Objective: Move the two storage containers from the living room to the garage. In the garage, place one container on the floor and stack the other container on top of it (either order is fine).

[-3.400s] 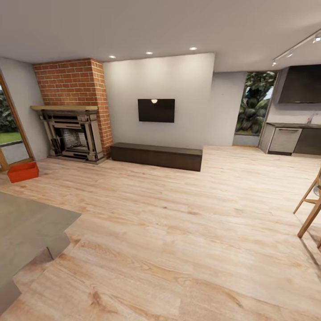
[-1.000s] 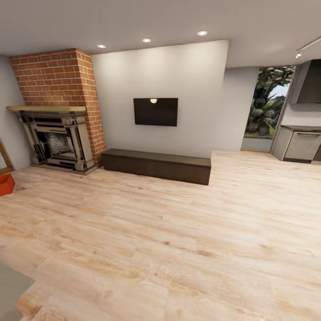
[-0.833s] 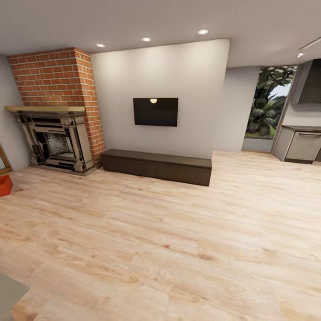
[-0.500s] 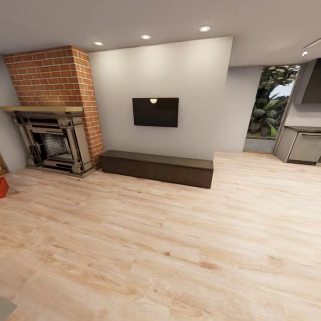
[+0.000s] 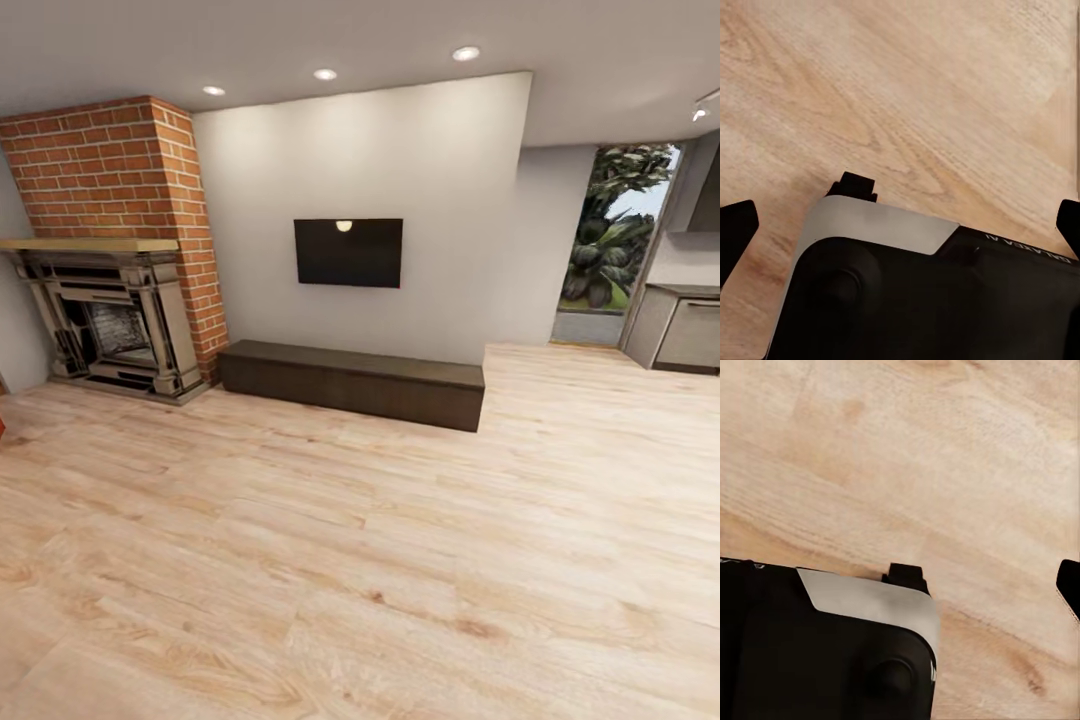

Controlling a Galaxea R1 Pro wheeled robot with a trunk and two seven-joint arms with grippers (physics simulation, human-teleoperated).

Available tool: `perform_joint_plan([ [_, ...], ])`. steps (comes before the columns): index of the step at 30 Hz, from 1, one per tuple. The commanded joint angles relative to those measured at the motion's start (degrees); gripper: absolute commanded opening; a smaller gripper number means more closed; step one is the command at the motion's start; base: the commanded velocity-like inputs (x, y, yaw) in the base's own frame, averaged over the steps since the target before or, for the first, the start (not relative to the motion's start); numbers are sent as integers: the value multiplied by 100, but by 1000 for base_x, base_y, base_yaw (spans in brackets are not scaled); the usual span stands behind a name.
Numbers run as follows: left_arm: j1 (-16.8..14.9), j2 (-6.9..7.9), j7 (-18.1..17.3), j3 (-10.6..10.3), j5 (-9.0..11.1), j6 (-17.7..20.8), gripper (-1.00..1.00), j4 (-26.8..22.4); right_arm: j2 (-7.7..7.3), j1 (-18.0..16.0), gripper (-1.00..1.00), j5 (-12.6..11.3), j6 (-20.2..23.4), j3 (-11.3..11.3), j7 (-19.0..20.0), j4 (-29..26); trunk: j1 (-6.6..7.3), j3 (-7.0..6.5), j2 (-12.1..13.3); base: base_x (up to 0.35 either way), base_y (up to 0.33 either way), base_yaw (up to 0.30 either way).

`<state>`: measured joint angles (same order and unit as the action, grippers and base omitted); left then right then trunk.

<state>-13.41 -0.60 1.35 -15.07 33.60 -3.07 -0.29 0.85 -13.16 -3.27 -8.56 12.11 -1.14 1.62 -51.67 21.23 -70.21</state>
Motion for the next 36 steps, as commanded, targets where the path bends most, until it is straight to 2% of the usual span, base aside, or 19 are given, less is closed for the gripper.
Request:
perform_joint_plan([
  [1, -3, -2, 14, -50, 40, -17, 100, 3, 3, -7, 100, -35, -32, 46, -12, 16, -3, 6, -3, 322, 0, 0],
  [19, -3, -2, 14, -51, 41, -18, 100, 3, 5, -8, 100, -42, -11, 37, -12, 19, -3, 6, -3, 322, 0, 9],
  [36, -3, -2, 16, -50, 40, -18, 100, 3, 3, -11, 100, -29, -7, 37, 6, 16, -3, 6, -3, 322, 0, 250],
])
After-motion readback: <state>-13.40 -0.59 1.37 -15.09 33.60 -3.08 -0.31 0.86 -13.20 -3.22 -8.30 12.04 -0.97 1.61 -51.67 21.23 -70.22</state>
